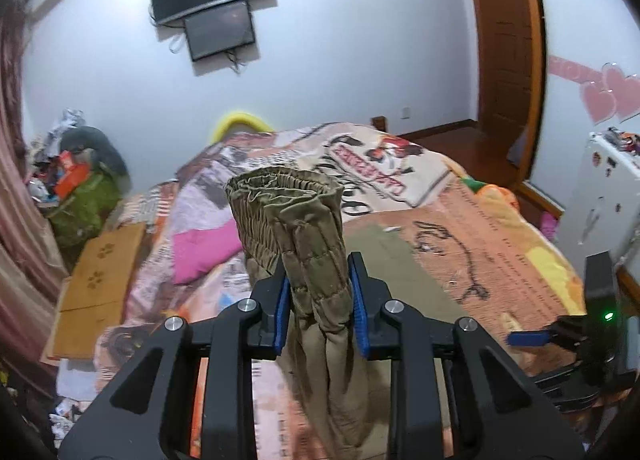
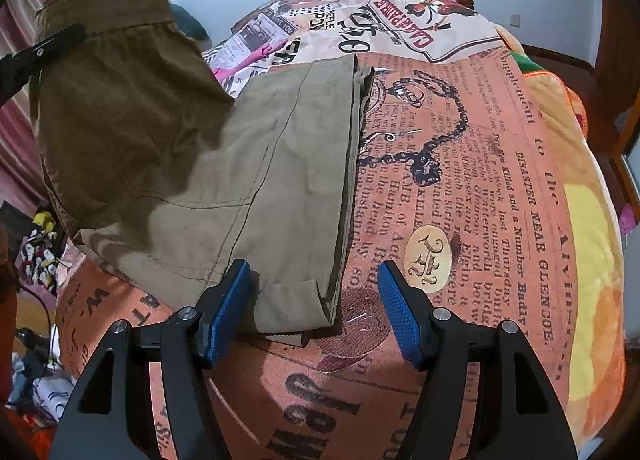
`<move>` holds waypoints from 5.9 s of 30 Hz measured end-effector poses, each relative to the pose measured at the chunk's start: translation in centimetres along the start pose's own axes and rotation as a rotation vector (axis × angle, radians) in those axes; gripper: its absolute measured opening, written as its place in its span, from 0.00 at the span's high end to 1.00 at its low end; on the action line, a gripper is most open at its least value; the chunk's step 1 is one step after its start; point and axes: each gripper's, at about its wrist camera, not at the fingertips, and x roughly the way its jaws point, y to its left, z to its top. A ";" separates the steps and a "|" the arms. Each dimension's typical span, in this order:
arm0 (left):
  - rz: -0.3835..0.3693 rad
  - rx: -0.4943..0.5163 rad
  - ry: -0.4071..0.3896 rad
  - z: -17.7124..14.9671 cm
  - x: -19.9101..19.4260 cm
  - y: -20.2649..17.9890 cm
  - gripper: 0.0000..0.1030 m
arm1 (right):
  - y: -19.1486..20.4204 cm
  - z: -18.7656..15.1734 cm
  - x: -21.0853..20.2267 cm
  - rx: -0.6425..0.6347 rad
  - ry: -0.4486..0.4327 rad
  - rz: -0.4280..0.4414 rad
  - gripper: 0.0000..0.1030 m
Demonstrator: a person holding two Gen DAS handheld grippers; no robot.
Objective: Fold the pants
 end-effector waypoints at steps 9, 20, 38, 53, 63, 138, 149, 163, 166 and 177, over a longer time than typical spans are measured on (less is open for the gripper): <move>-0.221 -0.094 0.081 1.2 1.9 -1.2 0.77 | -0.2 0.1 0.2 0.006 -0.003 0.010 0.40; -0.336 -0.009 0.203 -1.2 4.4 -6.0 0.77 | -0.2 0.1 0.2 0.005 -0.003 0.011 0.40; -0.330 0.030 0.198 -1.5 2.3 -5.3 0.48 | 0.1 1.1 -3.5 -0.026 -0.080 -0.072 0.40; -0.173 0.011 0.380 -9.4 5.7 0.0 0.37 | 1.9 4.4 -4.4 -0.049 -0.186 -0.049 0.40; -0.056 -0.011 0.308 -5.7 6.9 4.3 0.30 | -0.2 2.1 -0.4 0.056 -0.061 0.025 0.35; 0.107 -0.234 0.476 -14.7 5.8 12.3 0.14 | -1.8 -1.8 -1.7 -0.056 -0.072 -0.218 0.52; -0.013 -0.170 0.339 -7.7 6.3 10.1 0.15 | -3.0 1.6 -3.9 0.007 -0.132 -0.200 0.52; -0.200 -0.028 0.409 -3.3 14.9 -0.7 0.30 | -4.8 6.5 0.2 0.010 -0.120 -0.115 0.52; -0.205 -0.022 0.438 -3.7 16.3 -1.5 0.37 | -5.3 7.1 1.8 0.002 -0.088 -0.109 0.52; -0.170 -0.007 0.458 -4.9 18.0 -1.4 0.38 | -5.7 7.5 4.2 -0.074 -0.038 -0.089 0.63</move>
